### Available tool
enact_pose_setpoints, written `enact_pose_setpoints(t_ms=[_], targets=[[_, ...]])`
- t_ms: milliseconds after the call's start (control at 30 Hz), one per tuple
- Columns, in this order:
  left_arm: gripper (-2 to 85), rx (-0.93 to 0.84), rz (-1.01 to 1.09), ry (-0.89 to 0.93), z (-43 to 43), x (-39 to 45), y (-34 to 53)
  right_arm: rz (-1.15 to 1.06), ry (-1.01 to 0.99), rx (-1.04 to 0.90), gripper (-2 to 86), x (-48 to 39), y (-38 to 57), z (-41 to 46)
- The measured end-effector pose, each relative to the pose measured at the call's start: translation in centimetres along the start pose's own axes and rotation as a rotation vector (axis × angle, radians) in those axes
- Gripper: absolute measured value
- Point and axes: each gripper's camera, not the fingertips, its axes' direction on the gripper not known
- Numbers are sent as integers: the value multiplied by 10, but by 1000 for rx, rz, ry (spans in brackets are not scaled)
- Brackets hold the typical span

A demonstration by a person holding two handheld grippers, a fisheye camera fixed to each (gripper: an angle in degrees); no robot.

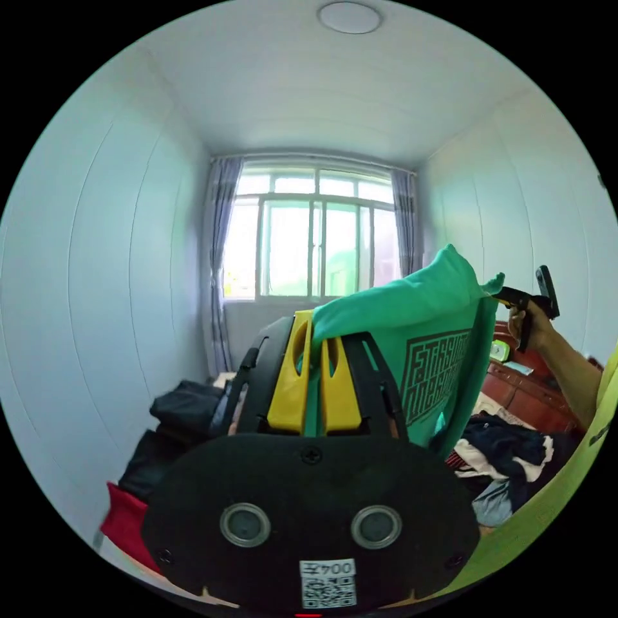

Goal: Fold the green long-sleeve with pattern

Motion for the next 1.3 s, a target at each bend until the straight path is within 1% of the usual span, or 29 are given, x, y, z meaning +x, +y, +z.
enact_pose_setpoints(t_ms=[167, 233, 367, 533, 667, 733, 767, 867, 933, 1033, 1100, 1167, 1200, 1233, 1267, 1300], targets=[[-4, 32, 32, -75, -9, 38, -36, -91, -8, -1, -7, -10, 16, -15], [-4, 27, 26, -95, -15, 48, -38, -82, -14, 1, -7, -16, 28, -21], [-5, -15, 18, -71, -24, 52, -30, -57, 18, -2, -7, -37, 61, -38], [-5, -145, -115, 77, -36, 22, -20, -7, 79, -23, -7, -75, 100, -59], [-5, -223, -98, 187, -50, -11, -28, 10, 125, -36, -7, -122, 130, -84], [-5, -268, -140, 291, -59, -44, -46, 22, 139, -41, -6, -143, 137, -94], [-5, -280, -148, 311, -62, -52, -53, 36, 142, -47, -6, -155, 137, -98], [-5, -324, -205, 417, -74, -97, -101, 56, 127, -51, -6, -181, 123, -103], [-5, -336, -224, 505, -83, -134, -149, 58, 124, -45, -5, -190, 107, -99], [-5, -350, -157, 513, -79, -173, -196, 40, 124, -45, -5, -190, 88, -71], [-5, -383, -144, 501, -59, -198, -205, 48, 142, -88, -4, -176, 87, -36], [-5, -442, -172, 479, -24, -225, -197, 123, 163, -192, -2, -141, 100, 29], [-5, -495, -215, 468, 8, -245, -184, 147, 169, -220, -2, -130, 105, 48], [-5, -545, -246, 446, 45, -266, -166, 194, 181, -279, 0, -105, 118, 87], [-5, -573, -251, 426, 65, -276, -155, 226, 200, -347, 1, -79, 134, 132], [-5, -639, -248, 379, 111, -295, -130, 237, 212, -382, 2, -65, 142, 156]])
